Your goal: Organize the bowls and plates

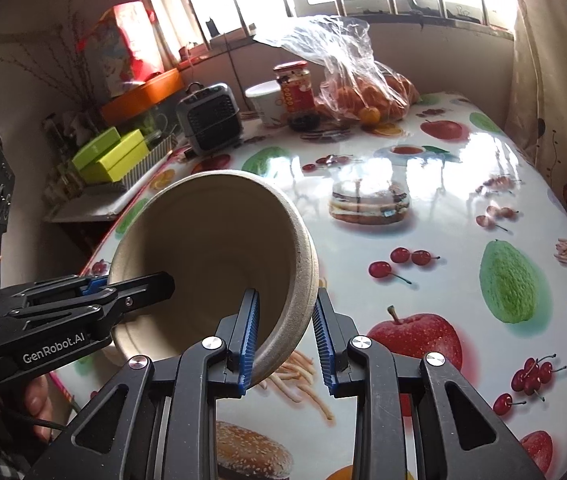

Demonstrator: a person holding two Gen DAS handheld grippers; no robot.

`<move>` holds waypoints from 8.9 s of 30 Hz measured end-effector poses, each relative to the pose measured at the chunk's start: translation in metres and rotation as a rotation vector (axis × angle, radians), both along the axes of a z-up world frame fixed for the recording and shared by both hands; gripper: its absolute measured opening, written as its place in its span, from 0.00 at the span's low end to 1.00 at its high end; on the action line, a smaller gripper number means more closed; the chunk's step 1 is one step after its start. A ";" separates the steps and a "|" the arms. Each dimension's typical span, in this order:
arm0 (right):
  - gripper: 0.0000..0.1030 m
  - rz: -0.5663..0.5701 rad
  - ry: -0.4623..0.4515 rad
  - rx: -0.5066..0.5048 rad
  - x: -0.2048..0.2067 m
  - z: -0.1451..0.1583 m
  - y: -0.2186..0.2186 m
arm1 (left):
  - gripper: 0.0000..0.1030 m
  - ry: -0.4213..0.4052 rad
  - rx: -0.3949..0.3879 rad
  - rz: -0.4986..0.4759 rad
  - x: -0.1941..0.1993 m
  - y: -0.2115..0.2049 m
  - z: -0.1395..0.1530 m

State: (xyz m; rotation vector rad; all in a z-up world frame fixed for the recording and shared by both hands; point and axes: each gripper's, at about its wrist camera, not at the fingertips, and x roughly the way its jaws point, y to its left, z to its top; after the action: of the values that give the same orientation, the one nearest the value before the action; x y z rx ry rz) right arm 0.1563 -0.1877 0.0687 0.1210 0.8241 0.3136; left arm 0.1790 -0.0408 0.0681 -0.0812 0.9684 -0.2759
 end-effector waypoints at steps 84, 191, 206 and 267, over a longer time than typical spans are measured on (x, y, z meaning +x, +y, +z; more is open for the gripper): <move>0.38 0.241 0.097 -0.025 0.061 -0.019 0.140 | 0.35 0.098 -0.059 0.244 0.016 0.138 -0.031; 0.96 0.002 -0.033 -0.246 -0.071 -0.079 0.089 | 0.64 -0.122 0.179 0.318 -0.114 0.130 -0.081; 0.97 0.003 -0.035 -0.246 -0.071 -0.079 0.089 | 0.64 -0.123 0.179 0.319 -0.114 0.129 -0.081; 0.99 0.003 -0.039 -0.246 -0.072 -0.080 0.090 | 0.65 -0.124 0.179 0.319 -0.114 0.129 -0.081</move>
State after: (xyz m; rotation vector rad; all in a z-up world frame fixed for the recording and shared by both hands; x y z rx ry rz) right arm 0.0841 -0.0977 -0.0115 -0.1159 0.8181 0.2146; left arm 0.0647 0.0878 -0.0134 -0.0533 0.8382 0.0987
